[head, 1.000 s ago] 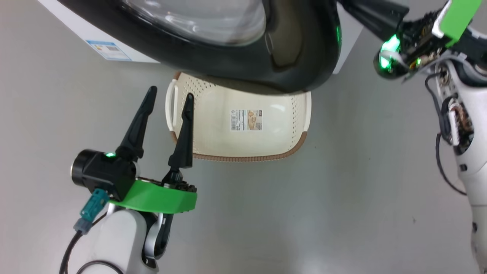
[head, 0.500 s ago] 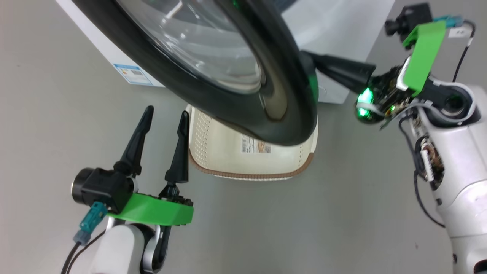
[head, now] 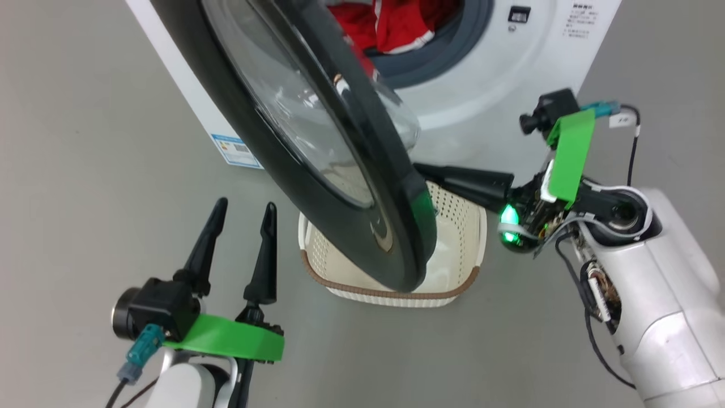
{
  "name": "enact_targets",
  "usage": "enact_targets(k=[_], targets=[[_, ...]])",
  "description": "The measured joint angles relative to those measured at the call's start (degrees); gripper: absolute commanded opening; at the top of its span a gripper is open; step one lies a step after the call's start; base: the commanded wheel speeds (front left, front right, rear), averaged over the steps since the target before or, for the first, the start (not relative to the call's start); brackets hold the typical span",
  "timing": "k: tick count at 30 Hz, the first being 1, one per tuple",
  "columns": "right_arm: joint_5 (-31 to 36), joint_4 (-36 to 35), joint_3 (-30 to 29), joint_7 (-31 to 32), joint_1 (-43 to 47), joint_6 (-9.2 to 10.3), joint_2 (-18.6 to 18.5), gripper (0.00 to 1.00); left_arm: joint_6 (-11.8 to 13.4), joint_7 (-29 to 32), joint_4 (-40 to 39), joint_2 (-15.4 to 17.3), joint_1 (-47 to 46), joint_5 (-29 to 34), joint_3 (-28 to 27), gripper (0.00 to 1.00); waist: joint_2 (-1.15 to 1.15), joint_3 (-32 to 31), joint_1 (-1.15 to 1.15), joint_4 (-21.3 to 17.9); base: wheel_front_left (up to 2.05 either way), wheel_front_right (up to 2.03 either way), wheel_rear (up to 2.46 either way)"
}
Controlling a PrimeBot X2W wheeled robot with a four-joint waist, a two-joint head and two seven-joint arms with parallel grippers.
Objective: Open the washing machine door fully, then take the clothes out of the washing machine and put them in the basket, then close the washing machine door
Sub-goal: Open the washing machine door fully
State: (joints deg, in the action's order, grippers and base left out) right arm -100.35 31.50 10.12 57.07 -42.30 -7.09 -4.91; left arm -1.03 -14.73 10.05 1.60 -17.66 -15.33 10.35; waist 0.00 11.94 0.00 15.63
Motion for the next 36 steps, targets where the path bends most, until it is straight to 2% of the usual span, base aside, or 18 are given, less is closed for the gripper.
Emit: enact_targets(k=[15,21,30,36], targets=[[-1.07,2.14,6.36,-0.21,4.89,0.0,0.45,0.0,0.08,0.0,3.34,0.22,3.26,-0.16,-0.05,1.0,0.0,-7.0,0.0,5.48,0.0,0.0,0.0],[-1.55,2.16,9.02,-2.6,5.82,0.0,0.45,0.0,0.08,0.0,3.78,0.31,3.71,-0.34,0.4,1.0,0.0,-9.17,0.0,8.66,0.0,0.0,0.0],[-1.45,2.47,11.34,-4.13,5.69,0.0,0.46,0.0,0.68,0.0,3.67,0.47,3.99,-1.24,1.35,1.0,0.0,-10.29,0.0,13.69,0.0,0.0,0.0],[-2.01,2.48,15.05,-4.15,5.22,0.0,0.69,0.0,1.59,0.0,2.49,0.58,5.09,-1.55,0.79,1.0,0.0,-9.53,0.0,14.88,0.0,0.0,0.0]])
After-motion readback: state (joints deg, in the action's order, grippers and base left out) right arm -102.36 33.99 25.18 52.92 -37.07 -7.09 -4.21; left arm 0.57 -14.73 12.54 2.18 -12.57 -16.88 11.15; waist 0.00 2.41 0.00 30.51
